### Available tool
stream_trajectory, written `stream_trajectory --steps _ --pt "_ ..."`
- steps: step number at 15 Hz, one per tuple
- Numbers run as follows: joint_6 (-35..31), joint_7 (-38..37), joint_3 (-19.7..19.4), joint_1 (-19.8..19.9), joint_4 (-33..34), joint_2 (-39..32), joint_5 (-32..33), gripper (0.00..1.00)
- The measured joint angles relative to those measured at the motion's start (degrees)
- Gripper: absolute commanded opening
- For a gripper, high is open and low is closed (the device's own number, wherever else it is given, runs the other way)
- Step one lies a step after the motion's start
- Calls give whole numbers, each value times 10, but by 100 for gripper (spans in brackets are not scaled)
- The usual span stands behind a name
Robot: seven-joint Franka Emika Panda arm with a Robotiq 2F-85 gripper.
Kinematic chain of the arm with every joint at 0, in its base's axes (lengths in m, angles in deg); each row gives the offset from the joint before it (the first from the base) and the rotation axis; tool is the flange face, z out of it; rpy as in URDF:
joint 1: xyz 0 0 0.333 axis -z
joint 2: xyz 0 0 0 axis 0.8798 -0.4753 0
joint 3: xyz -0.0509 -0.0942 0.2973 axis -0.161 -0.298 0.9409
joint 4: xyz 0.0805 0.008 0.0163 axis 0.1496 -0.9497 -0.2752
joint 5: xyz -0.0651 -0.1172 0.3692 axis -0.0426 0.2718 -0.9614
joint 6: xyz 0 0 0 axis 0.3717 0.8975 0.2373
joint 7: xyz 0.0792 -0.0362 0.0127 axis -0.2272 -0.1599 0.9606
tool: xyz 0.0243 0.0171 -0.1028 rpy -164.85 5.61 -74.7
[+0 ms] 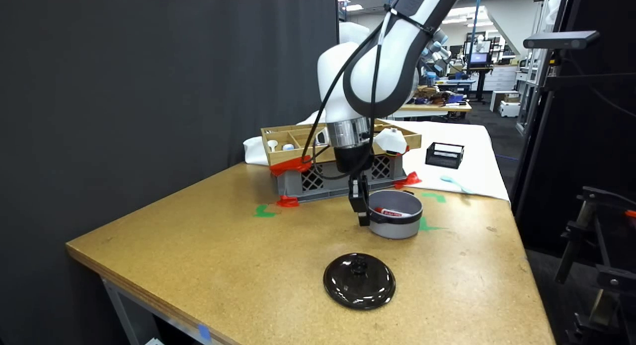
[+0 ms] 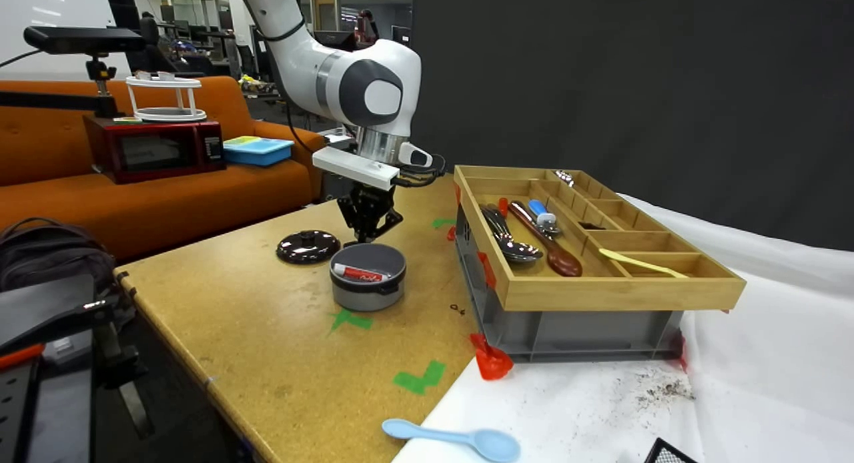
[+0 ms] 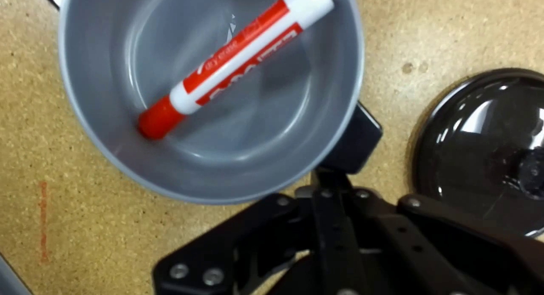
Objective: Move the gray pot closer to the blue spoon
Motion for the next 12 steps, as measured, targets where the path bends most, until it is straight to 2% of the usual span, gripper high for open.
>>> stream_trajectory --steps 4,12 --pt "-26 -1 -4 19 -57 18 -1 0" --pt "-118 -19 -4 44 -217 106 -5 0"
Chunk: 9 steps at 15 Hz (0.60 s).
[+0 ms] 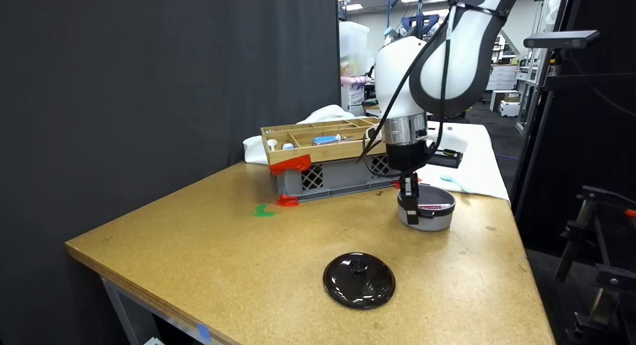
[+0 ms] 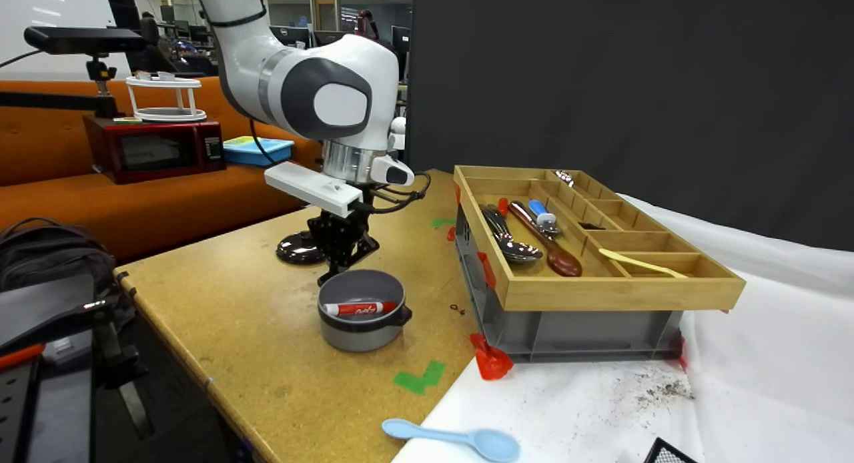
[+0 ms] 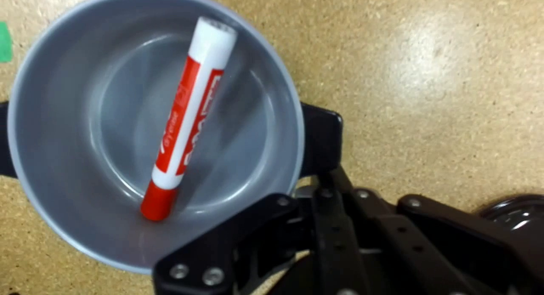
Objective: Move the gray pot closer to the blue spoon
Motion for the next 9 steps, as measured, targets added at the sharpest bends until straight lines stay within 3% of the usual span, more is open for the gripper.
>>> stream_trajectory --steps 9 --pt "-65 -17 -19 -1 -114 82 2 0"
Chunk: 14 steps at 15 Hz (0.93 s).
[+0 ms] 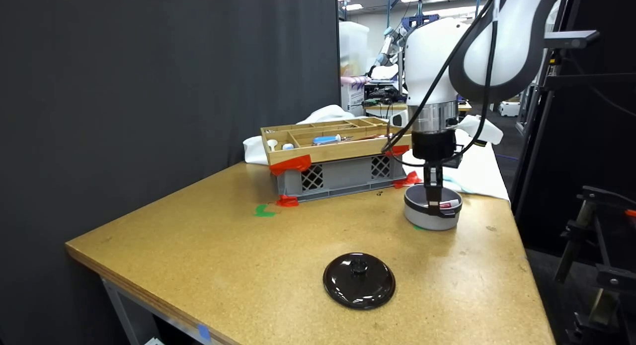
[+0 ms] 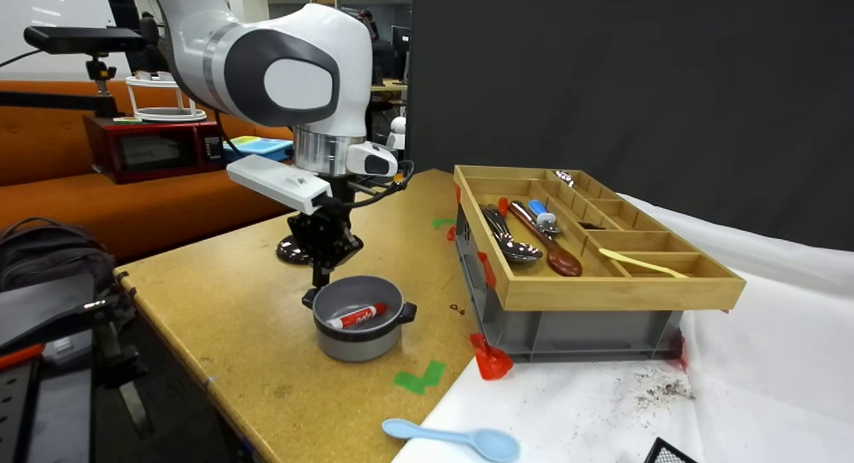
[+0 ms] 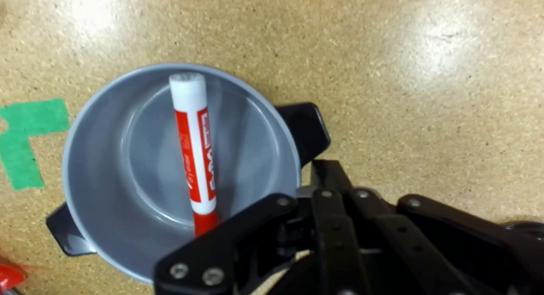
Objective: Move the gray pot closer to the blue spoon
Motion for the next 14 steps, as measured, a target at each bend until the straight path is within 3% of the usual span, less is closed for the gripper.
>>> stream_trajectory --steps 6,14 --pt "-28 -3 -17 0 -30 9 0 0" --pt "-16 -2 9 -16 -16 66 6 0"
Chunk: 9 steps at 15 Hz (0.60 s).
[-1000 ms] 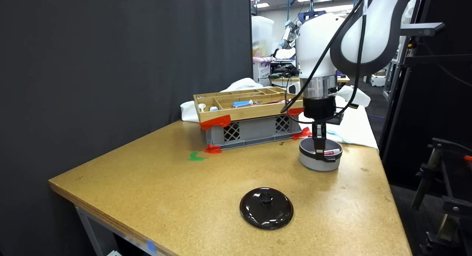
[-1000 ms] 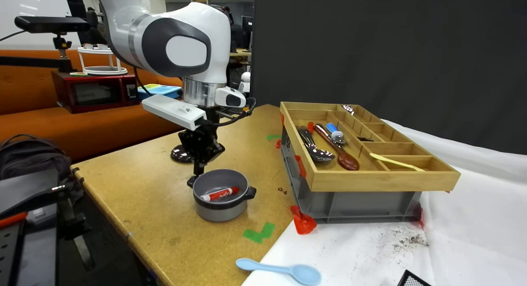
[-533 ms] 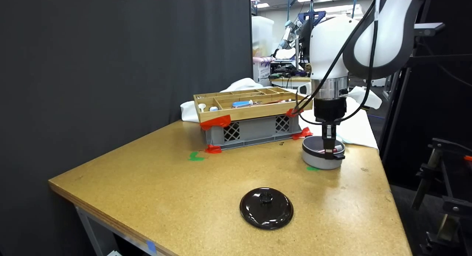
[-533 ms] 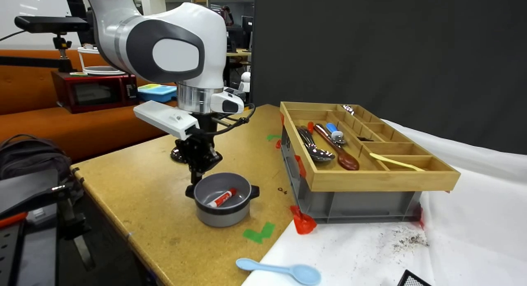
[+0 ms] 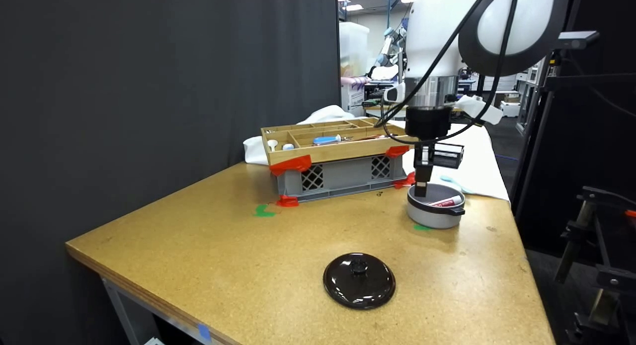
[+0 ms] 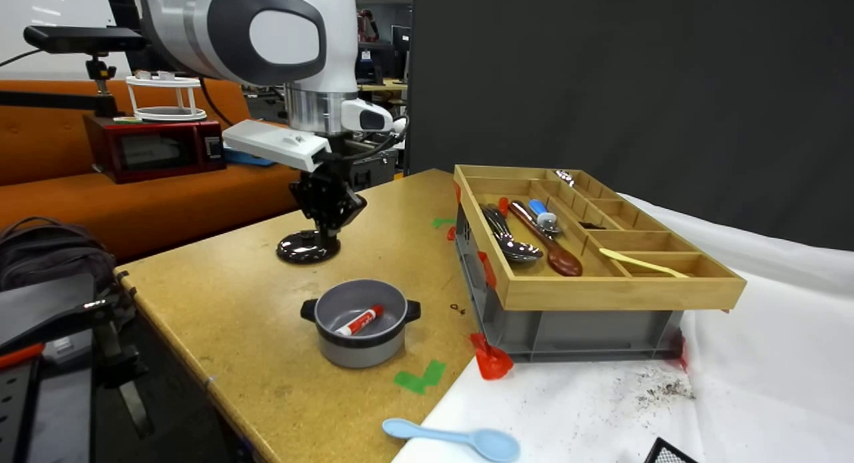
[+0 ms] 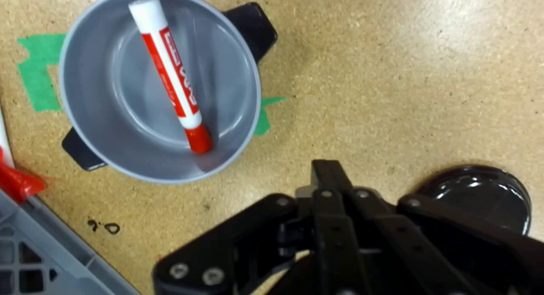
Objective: Move the gray pot closer to the blue spoon
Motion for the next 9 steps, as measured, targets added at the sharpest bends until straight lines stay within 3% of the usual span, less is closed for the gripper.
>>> stream_trajectory --steps 1,2,4,9 --pt "8 2 1 -1 5 10 0 0" --pt "23 4 1 0 10 22 0 26" --pt "63 9 -1 4 25 51 0 31" --pt "164 31 -8 8 65 119 0 67"
